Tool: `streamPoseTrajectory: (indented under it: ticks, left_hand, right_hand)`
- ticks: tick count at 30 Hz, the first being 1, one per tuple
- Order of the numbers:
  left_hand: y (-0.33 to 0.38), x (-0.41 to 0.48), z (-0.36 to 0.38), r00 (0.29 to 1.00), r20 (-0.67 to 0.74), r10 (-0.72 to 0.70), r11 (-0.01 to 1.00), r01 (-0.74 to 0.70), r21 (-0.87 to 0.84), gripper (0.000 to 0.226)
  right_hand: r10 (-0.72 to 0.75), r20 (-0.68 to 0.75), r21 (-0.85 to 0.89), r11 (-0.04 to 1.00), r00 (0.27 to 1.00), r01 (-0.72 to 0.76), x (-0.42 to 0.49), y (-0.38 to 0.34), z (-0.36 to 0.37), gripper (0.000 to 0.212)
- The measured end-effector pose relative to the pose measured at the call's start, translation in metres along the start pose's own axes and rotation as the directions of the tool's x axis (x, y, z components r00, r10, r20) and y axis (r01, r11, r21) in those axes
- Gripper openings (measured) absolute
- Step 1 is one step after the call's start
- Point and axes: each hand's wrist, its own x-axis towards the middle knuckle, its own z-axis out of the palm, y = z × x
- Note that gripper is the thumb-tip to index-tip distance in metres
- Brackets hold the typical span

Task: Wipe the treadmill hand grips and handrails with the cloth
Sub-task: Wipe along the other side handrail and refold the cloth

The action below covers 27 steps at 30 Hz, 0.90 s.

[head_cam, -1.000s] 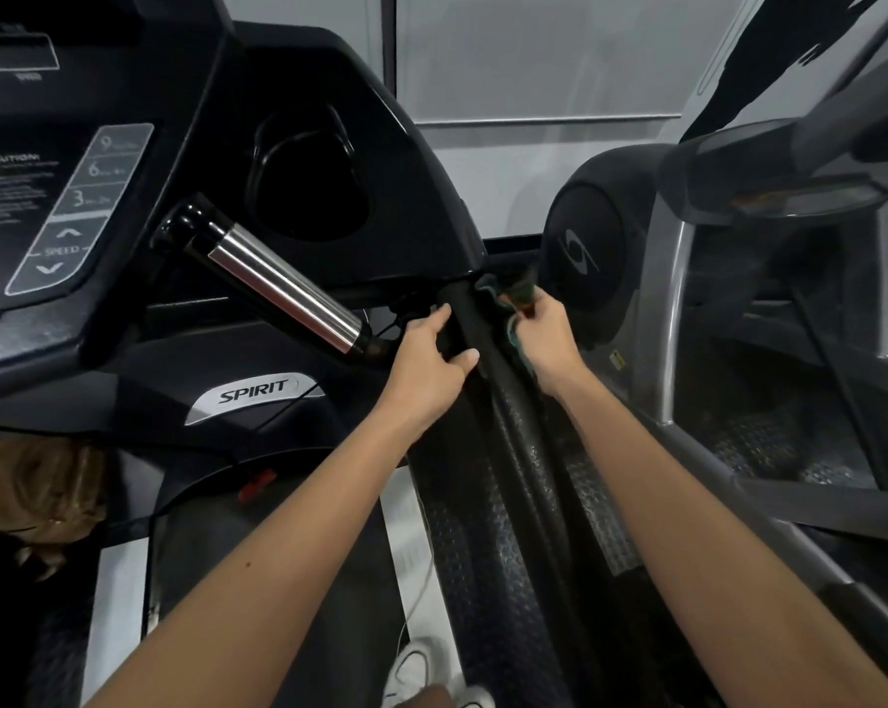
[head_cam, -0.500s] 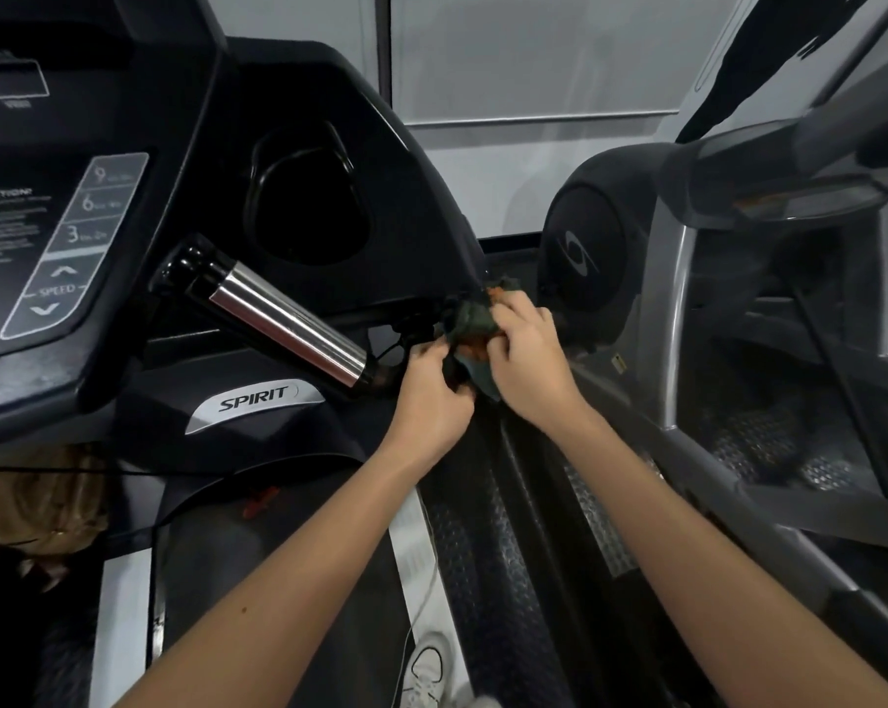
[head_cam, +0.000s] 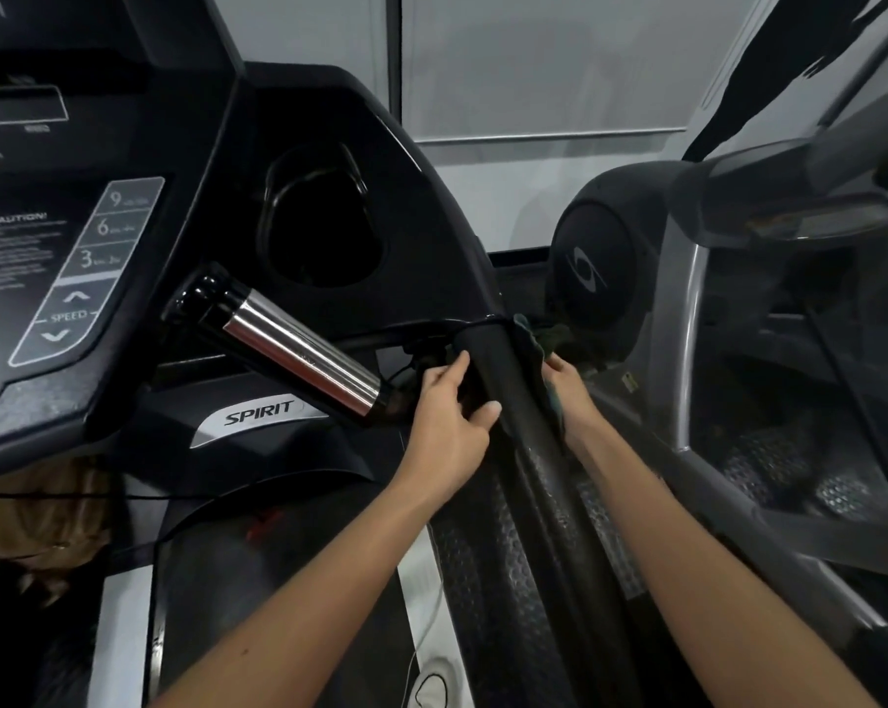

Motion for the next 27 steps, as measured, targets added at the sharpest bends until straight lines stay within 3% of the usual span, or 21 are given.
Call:
streamPoseTrajectory:
  ticks: [4, 10, 17, 21, 27]
  left_hand:
    - [-0.001, 0.001, 0.001, 1.000, 0.002, 0.000, 1.000, 0.000, -0.001, 0.064]
    - [-0.005, 0.003, 0.002, 1.000, -0.014, 0.022, 1.000, -0.022, 0.015, 0.063]
    - [-0.007, 0.004, 0.003, 0.998, -0.022, 0.052, 0.998, -0.051, 0.046, 0.062]
    - [-0.005, 0.003, 0.001, 0.999, -0.009, 0.052, 0.997, -0.051, 0.054, 0.063]
    - [-0.003, 0.002, -0.005, 0.994, 0.107, 0.037, 0.994, -0.047, 0.097, 0.066]
  right_hand:
    - [0.077, 0.064, -0.044, 0.996, 0.995, -0.074, -0.006, -0.006, -0.002, 0.024]
    - [-0.073, 0.189, -0.207, 0.972, 0.979, 0.112, -0.050, 0.017, -0.030, 0.026]
    - [-0.354, 0.263, -0.484, 0.756, 0.898, 0.440, -0.037, 0.006, -0.023, 0.024]
    - [-0.353, 0.240, -0.510, 0.747, 0.904, 0.427, -0.012, -0.012, -0.004, 0.023]
    - [-0.375, 0.321, -0.519, 0.699, 0.870, 0.492, -0.062, 0.009, -0.042, 0.025]
